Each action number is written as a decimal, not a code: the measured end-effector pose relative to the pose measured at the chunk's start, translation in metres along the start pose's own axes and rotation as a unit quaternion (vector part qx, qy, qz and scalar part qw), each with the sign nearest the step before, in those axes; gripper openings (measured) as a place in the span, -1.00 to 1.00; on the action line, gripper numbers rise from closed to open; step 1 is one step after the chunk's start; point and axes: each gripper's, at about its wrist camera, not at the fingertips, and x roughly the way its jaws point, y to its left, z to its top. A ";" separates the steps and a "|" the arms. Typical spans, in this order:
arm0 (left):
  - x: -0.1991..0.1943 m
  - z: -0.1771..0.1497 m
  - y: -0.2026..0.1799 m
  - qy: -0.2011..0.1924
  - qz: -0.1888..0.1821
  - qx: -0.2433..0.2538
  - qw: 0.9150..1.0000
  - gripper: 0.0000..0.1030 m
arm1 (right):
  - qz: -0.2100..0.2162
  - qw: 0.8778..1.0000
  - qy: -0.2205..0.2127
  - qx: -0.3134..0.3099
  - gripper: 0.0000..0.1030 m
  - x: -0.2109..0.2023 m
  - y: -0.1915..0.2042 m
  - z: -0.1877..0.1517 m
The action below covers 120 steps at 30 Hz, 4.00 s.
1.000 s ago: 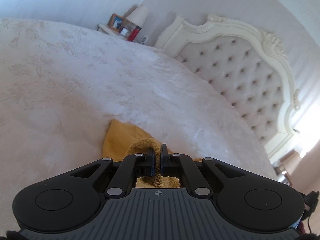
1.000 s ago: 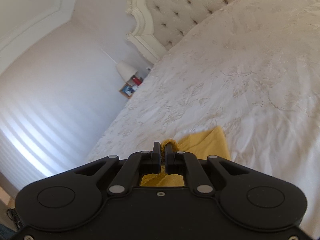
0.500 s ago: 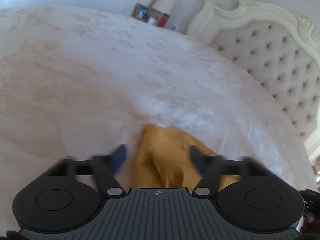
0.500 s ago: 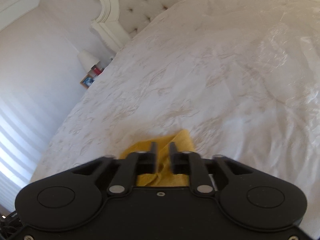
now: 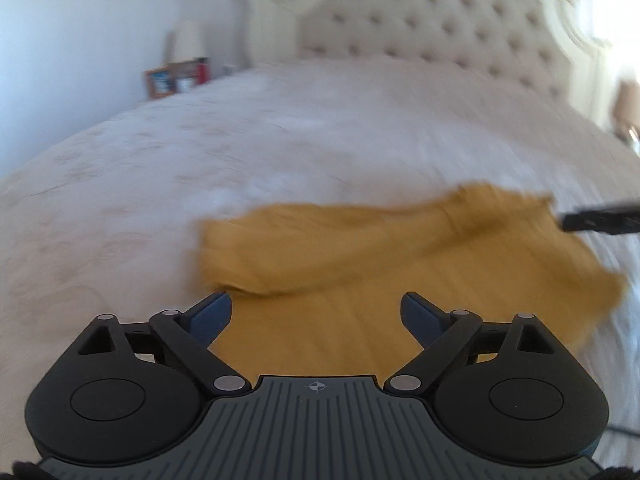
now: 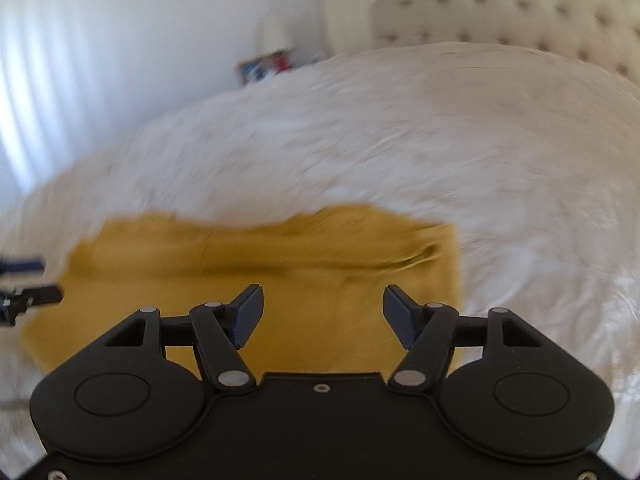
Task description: Fold small clothes
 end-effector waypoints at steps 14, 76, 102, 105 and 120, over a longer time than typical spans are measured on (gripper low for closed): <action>0.107 0.043 0.036 0.095 0.030 -0.035 0.994 0.79 | -0.031 0.994 0.104 -0.011 0.41 0.103 0.005 0.042; 0.028 -0.043 -0.098 0.068 0.056 -0.021 0.996 0.91 | -0.049 0.993 0.036 0.100 0.99 -0.078 -0.042 -0.123; -0.022 -0.017 0.018 0.001 0.079 -0.179 0.981 0.66 | -0.053 0.994 0.038 0.091 1.00 -0.078 -0.039 -0.126; -0.010 -0.017 0.038 0.029 0.079 -0.215 0.973 0.66 | -0.053 0.994 0.038 0.090 1.00 -0.078 -0.040 -0.127; 0.043 -0.017 0.035 0.100 0.083 -0.183 0.974 0.78 | -0.057 0.994 0.036 0.086 1.00 -0.077 -0.038 -0.127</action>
